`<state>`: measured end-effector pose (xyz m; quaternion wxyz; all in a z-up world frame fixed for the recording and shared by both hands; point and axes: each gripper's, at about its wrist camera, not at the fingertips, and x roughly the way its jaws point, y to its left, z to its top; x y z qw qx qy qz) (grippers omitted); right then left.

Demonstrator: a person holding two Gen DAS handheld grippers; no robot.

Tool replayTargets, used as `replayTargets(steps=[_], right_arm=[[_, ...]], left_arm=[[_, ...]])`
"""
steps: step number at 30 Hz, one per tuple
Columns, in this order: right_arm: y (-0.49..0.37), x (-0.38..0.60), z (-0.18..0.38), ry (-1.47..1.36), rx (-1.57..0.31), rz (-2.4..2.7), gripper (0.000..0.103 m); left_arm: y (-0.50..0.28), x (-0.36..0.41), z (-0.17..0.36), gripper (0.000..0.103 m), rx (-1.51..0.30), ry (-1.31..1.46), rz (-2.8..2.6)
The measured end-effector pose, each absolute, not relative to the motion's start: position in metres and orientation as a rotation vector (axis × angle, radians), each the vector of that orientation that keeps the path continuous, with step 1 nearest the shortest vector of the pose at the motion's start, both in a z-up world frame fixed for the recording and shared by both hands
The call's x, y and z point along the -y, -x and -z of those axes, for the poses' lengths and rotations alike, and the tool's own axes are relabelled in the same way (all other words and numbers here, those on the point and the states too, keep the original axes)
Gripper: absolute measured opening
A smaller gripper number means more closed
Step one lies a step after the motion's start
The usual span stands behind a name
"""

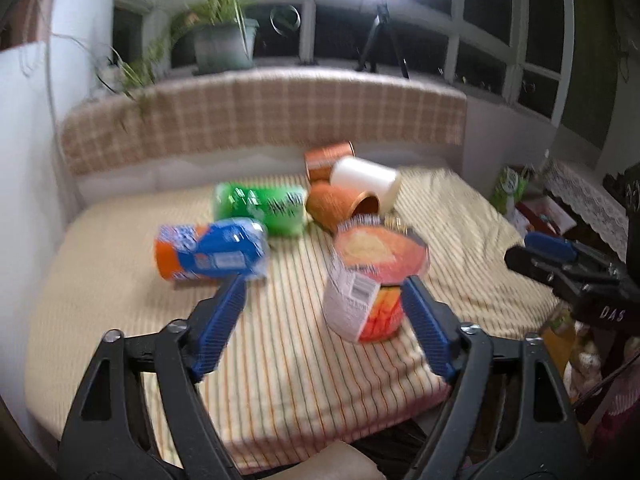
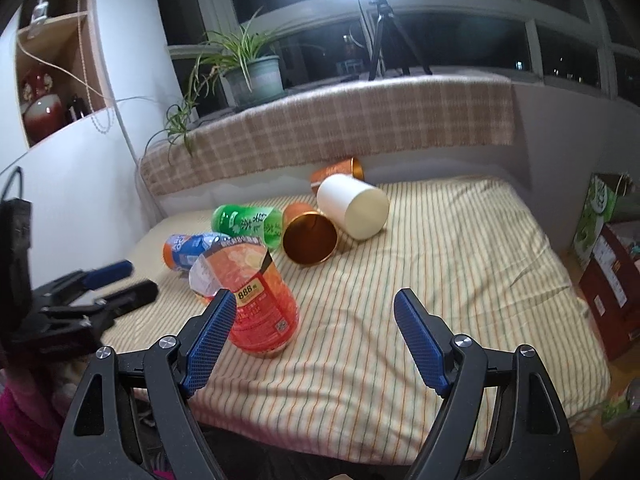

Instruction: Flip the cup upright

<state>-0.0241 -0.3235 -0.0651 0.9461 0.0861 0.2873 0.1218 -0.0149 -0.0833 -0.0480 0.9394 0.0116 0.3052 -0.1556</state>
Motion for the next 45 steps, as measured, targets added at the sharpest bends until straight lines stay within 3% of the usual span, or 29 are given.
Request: replayTargets(steps=[1,3,11,45], right_arm=[[0.025,0.323,0.064,-0.170,-0.577,-0.243,0.081],[0.028,0.322,0.062,-0.158,-0.563,-0.229,0.081],[0.038,0.325,0.058,-0.139,-0.524,-0.191,0.084],[0.024,0.319,0.069,-0.140,-0.568,-0.204,0.084]], left_arm=[[0.018,0.081,0.044,0.100,-0.595,-0.015,0.312],[0.025,0.077,0.035,0.102,-0.533,0.002,0.291],[0.036,0.077,0.018,0.102,-0.462,-0.026,0.248],[0.027,0.073,0.023,0.103,-0.479,-0.032,0.212]])
